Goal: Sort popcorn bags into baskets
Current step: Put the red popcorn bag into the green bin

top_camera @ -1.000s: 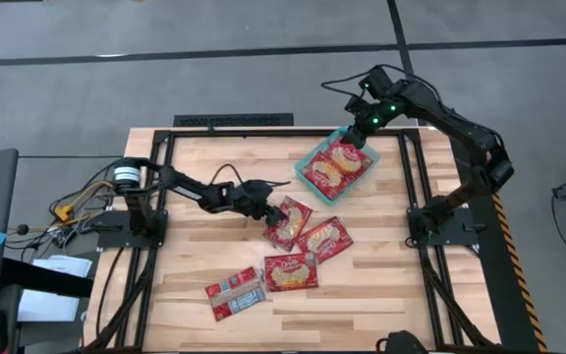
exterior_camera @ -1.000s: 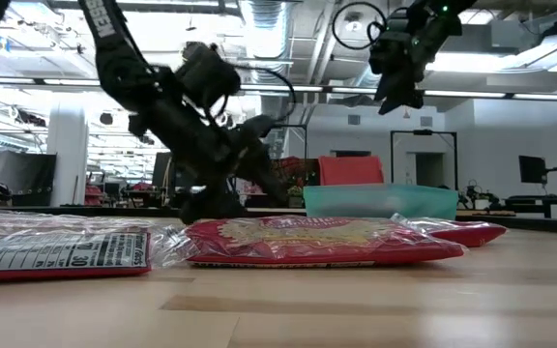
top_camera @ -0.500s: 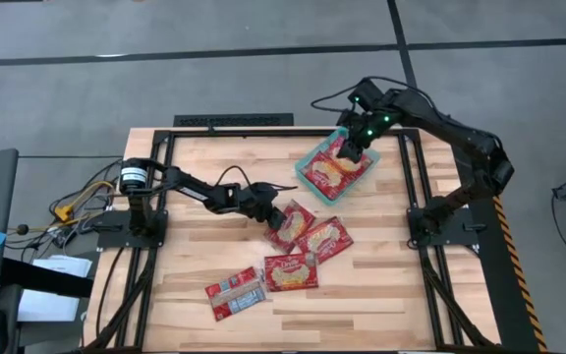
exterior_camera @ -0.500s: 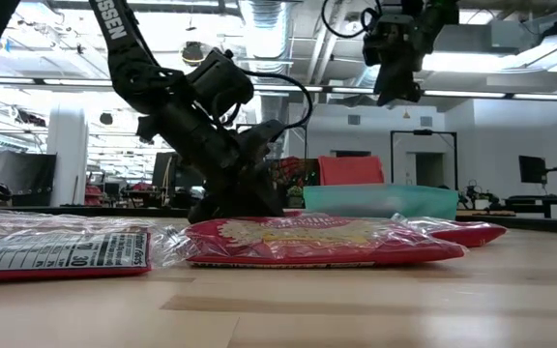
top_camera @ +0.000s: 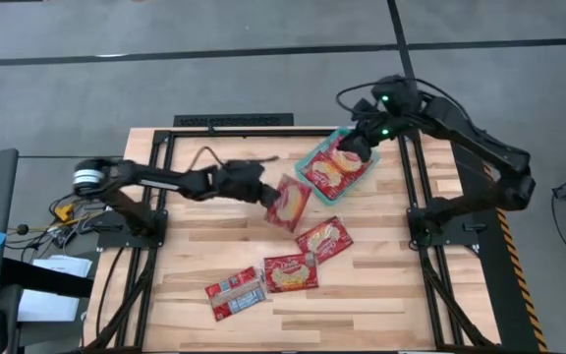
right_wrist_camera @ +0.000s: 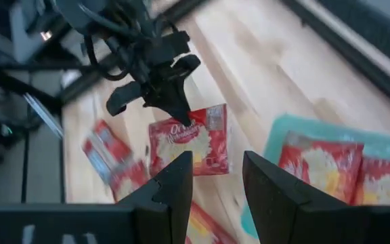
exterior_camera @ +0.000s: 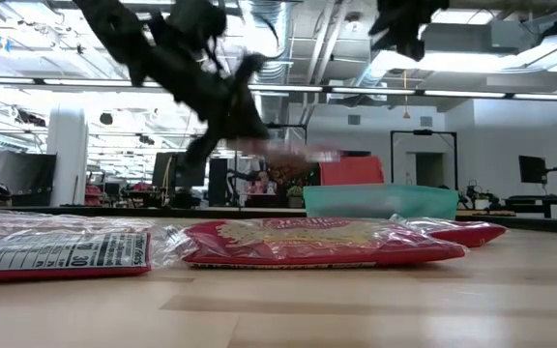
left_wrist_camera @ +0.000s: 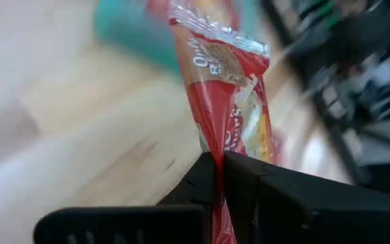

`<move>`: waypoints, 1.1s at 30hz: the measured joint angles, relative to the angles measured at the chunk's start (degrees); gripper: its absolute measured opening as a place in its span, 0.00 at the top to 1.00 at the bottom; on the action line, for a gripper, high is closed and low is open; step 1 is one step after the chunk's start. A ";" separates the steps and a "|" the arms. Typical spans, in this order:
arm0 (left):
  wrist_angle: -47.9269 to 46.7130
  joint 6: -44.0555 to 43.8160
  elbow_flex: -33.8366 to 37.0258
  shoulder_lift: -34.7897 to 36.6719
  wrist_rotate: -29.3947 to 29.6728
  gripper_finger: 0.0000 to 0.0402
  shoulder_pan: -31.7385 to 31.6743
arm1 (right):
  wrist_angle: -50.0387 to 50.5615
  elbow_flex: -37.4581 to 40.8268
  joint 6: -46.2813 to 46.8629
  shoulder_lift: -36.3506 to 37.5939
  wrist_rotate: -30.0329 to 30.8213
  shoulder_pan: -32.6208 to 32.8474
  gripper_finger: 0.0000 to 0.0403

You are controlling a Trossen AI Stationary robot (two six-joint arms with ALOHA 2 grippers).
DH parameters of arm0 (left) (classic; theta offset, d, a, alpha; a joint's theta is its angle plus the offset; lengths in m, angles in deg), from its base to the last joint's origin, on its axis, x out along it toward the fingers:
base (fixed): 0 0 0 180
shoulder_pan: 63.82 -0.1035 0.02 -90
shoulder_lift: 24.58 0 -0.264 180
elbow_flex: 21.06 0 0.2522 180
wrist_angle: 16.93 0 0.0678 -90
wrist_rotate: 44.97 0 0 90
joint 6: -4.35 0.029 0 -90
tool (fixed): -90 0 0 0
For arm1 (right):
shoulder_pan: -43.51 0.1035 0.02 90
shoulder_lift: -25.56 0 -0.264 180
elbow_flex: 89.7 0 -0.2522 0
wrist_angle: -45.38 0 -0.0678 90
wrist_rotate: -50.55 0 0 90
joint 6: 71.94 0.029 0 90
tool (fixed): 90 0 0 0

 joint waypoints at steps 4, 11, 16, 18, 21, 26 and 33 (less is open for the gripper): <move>0.78 1.39 0.00 9.20 5.50 1.00 -1.12 | -3.25 -0.02 4.44 1.47 2.41 2.41 0.58; 3.12 7.35 -0.11 21.04 16.10 1.00 -1.63 | -14.33 0.04 11.15 -1.10 5.12 6.36 0.42; 5.77 8.73 -0.13 23.69 17.97 1.00 -1.67 | -26.25 0.04 14.36 -6.00 5.02 8.80 0.33; 7.49 8.77 -0.13 23.73 17.97 1.00 -1.67 | -29.86 0.03 14.81 -8.04 5.06 9.42 0.33; 9.21 8.78 -0.13 23.61 17.97 1.00 -1.64 | -32.35 0.04 15.86 -10.81 4.95 9.69 0.33; 9.25 8.80 -0.15 23.51 18.58 1.00 -1.64 | -36.24 0.04 17.44 -14.11 2.84 9.73 0.33; 9.22 9.67 -0.17 23.51 19.52 1.00 -1.65 | -37.64 0.04 18.53 -15.46 2.93 10.64 0.37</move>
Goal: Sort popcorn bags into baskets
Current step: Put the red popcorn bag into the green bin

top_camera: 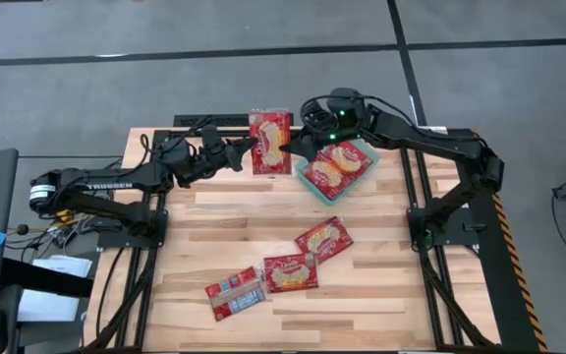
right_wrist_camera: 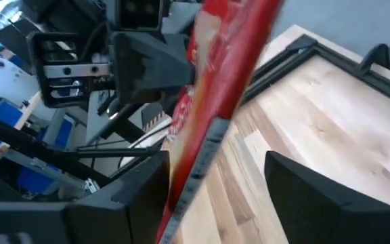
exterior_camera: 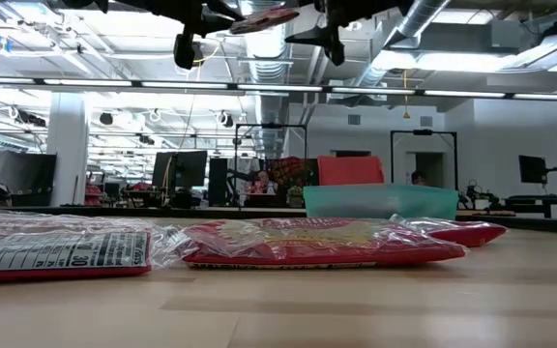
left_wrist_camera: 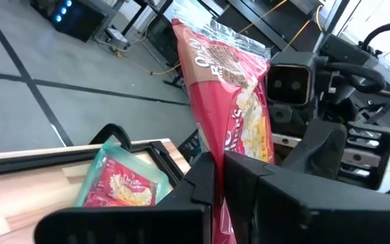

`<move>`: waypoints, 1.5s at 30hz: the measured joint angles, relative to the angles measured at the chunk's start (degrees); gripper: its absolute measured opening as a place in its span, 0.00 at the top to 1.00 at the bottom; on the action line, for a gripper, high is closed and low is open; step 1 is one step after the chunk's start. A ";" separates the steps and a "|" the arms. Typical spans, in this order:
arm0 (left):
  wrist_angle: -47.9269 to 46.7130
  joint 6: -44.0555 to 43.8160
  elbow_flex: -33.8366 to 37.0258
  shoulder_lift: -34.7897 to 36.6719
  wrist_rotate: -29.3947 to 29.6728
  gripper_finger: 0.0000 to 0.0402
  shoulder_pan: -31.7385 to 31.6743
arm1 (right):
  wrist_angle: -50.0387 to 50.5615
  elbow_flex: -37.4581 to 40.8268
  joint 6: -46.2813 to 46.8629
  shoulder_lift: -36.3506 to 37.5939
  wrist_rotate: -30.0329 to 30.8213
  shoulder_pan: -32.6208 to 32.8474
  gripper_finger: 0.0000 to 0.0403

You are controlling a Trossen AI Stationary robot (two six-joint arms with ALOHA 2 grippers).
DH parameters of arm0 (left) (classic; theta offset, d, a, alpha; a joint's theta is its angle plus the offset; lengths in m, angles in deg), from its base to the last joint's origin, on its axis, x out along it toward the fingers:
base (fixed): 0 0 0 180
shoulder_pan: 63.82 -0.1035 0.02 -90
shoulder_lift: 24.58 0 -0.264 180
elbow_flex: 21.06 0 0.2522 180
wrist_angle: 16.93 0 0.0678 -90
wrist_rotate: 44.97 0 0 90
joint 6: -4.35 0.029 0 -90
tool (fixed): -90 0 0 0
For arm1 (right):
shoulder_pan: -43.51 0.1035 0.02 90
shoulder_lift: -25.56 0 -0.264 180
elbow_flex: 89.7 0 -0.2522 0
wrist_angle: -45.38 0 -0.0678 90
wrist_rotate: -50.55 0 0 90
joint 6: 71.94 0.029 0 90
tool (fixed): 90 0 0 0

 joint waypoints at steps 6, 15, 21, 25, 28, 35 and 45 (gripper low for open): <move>-0.34 -0.34 -0.02 -0.20 0.11 0.97 -0.02 | -0.03 -0.02 -1.37 0.23 -0.12 -0.04 0.73; -0.37 -0.19 -0.04 -0.20 -0.21 0.93 -0.02 | 0.14 -0.02 -2.29 0.16 -1.73 -0.53 0.93; -0.12 3.60 -0.06 -0.20 -4.56 0.78 0.15 | 0.17 -0.01 -2.15 1.74 -4.88 -3.45 0.97; -0.56 4.19 -0.11 -0.20 -5.96 0.62 0.17 | 3.83 -0.04 -2.98 3.92 -6.60 -7.49 0.98; -2.35 3.66 -0.11 -0.20 -5.97 0.51 0.17 | 7.48 -0.04 -4.74 5.64 -9.28 -11.29 0.98; -10.10 0.96 -0.11 -0.17 -6.21 0.37 0.17 | 31.76 -0.04 -21.51 7.24 -11.92 -24.94 0.98; -14.14 0.01 -0.11 -0.17 -6.09 0.36 0.15 | 50.34 -0.04 -42.01 -1.85 -11.57 -36.66 0.98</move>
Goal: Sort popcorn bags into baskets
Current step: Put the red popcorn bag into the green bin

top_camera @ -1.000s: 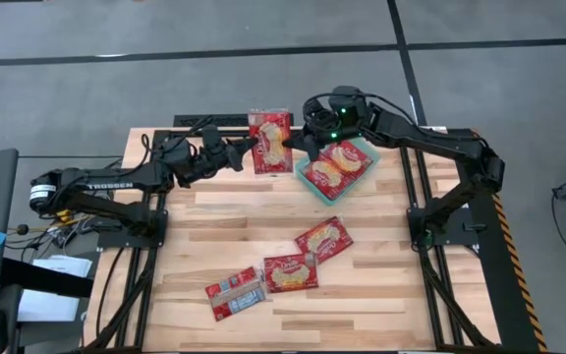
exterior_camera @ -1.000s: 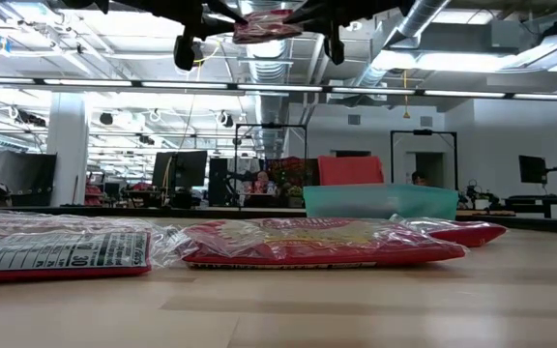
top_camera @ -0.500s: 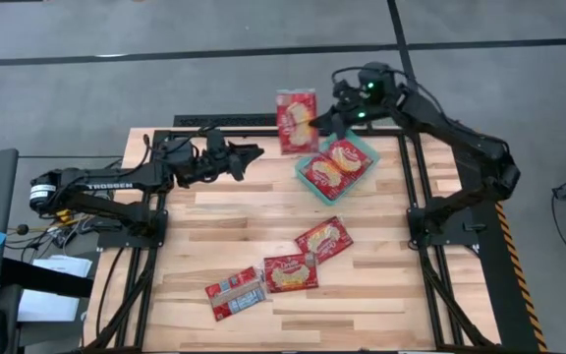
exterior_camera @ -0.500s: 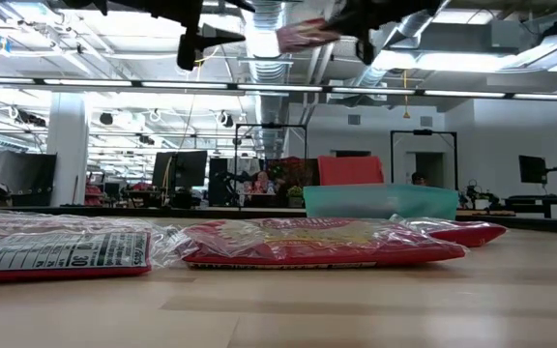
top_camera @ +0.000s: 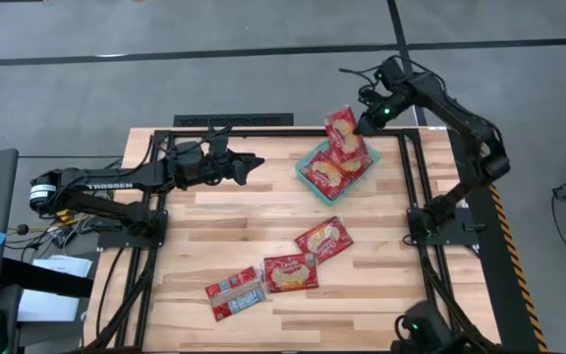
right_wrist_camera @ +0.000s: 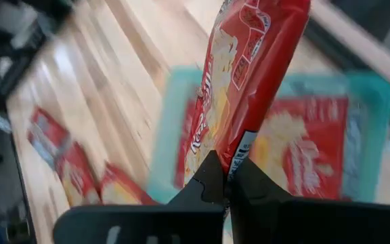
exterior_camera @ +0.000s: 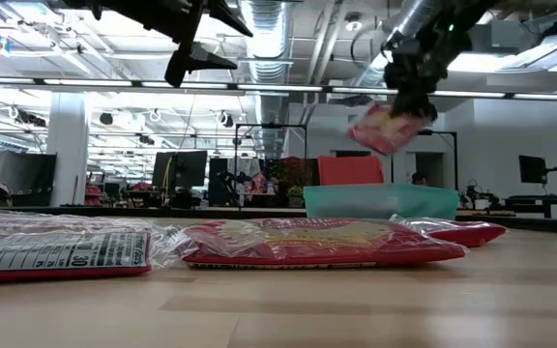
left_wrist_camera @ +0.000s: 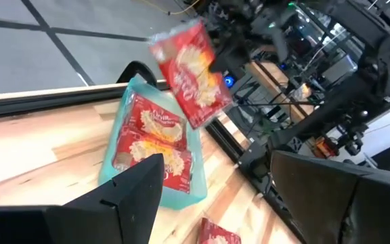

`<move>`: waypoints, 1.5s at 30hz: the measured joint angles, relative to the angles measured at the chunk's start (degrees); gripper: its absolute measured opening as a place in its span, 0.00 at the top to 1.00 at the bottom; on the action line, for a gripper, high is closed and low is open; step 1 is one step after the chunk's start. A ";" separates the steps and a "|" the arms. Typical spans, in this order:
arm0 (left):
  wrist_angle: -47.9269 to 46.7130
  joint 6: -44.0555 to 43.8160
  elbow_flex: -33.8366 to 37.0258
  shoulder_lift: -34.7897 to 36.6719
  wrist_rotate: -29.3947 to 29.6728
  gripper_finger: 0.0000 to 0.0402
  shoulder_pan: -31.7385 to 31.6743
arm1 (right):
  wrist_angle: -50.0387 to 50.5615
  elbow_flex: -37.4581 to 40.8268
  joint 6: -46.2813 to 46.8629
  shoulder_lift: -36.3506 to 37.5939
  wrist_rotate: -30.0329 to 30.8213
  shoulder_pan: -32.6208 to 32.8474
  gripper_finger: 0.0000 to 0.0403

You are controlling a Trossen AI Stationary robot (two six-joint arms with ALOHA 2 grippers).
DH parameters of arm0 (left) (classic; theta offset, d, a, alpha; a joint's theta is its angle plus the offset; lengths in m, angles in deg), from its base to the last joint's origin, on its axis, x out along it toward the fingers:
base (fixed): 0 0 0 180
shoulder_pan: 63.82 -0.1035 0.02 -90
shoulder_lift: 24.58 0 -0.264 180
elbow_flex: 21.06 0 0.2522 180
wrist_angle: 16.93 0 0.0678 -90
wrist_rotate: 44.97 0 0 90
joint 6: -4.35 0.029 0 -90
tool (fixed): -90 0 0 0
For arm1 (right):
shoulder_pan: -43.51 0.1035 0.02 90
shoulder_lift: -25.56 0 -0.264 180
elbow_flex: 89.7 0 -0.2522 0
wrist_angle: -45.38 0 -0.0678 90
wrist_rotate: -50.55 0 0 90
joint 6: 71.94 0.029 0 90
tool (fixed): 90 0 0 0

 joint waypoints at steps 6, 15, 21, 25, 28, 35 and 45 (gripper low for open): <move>-2.04 0.12 0.00 -0.01 0.23 0.36 0.00 | 8.16 0.04 -9.33 -7.44 9.62 -0.14 0.98; -4.64 0.15 0.00 -0.01 1.94 0.36 0.00 | 10.42 -1.23 -16.03 -13.01 13.67 1.56 0.98; -4.65 0.79 0.00 0.00 2.05 0.36 0.00 | 10.58 -3.11 -17.78 -15.55 17.09 3.21 0.95; -4.65 0.80 0.02 0.00 2.07 0.36 -0.13 | 9.80 -3.34 -17.83 -15.96 16.87 3.89 0.87; -4.69 1.39 0.02 0.00 2.09 0.36 -0.17 | 7.92 -3.34 -17.75 -15.85 21.49 4.41 0.76; -10.49 3.57 0.03 0.00 0.30 0.36 -0.17 | 5.00 -3.96 -13.27 -14.47 27.86 2.99 0.48; -39.91 7.13 0.20 0.00 -19.79 0.41 10.67 | 5.07 -11.84 -8.06 -14.38 22.49 4.13 0.39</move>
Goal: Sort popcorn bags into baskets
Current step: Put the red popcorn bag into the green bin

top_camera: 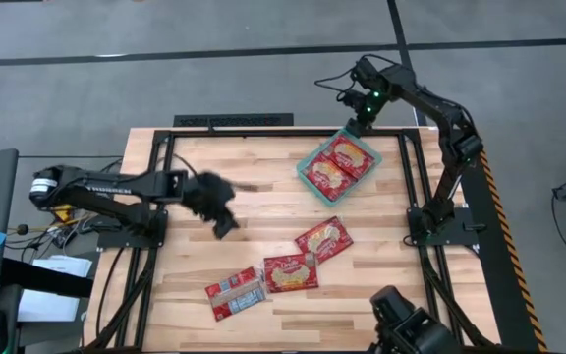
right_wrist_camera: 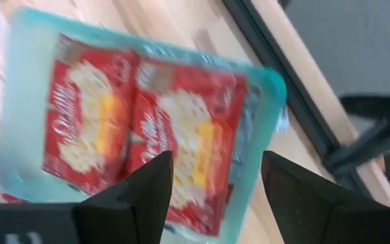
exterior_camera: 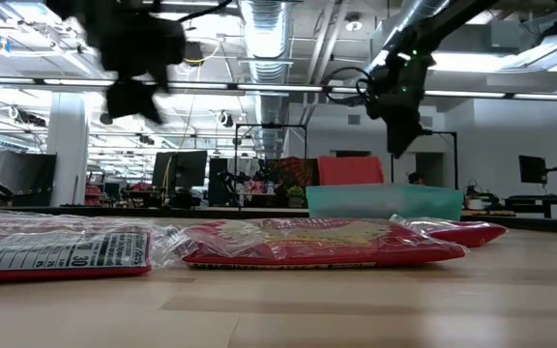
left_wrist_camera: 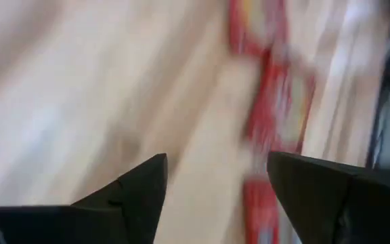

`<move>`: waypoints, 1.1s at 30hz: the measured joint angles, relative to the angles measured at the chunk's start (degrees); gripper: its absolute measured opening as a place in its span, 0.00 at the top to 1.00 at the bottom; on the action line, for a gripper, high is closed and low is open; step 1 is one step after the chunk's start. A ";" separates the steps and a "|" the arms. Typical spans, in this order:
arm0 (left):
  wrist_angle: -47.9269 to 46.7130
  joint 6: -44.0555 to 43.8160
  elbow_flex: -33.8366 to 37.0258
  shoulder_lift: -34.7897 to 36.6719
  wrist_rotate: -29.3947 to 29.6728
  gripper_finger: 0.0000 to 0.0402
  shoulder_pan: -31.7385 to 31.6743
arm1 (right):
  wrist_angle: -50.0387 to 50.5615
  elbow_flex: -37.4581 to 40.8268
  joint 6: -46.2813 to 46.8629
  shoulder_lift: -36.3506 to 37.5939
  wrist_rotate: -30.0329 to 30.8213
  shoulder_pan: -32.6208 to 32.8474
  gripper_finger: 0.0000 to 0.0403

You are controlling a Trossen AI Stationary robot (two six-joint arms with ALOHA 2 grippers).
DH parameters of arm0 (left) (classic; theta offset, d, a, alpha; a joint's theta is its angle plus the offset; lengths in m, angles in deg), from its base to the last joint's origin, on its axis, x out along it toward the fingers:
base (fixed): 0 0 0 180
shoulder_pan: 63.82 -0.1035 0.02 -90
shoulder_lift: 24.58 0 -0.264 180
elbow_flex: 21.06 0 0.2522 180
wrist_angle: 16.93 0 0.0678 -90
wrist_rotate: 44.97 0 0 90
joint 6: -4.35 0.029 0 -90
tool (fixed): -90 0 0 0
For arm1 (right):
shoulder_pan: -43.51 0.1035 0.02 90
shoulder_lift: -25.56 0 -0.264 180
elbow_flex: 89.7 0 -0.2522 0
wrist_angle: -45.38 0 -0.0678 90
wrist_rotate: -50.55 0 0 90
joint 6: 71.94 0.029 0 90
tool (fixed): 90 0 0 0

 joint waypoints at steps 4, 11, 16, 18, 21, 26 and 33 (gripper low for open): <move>-0.99 -6.87 2.45 0.00 2.35 0.40 9.35 | -1.64 -0.72 -0.13 0.00 -0.87 1.69 0.41; 9.44 -18.38 9.52 0.00 12.95 0.33 23.09 | -3.62 -0.72 -0.48 0.00 -0.94 3.82 0.41; 15.39 -23.30 14.77 -0.02 15.82 0.29 25.80 | -4.06 -0.72 -0.50 0.00 -2.88 4.44 0.41; 18.07 -23.99 15.97 -0.50 15.74 0.28 26.36 | -4.04 -0.72 -0.49 0.00 -3.73 4.81 0.41; 19.48 -23.70 16.46 -2.39 15.34 0.28 26.88 | -3.99 -0.72 -0.48 0.00 -3.80 5.24 0.41; 25.78 -22.43 16.37 -8.60 12.21 0.28 27.14 | -3.96 -0.72 -0.50 0.00 -3.83 6.00 0.41; 34.61 -22.16 16.37 -18.95 6.87 0.28 27.14 | -3.59 -0.72 -0.48 0.00 -3.85 6.94 0.41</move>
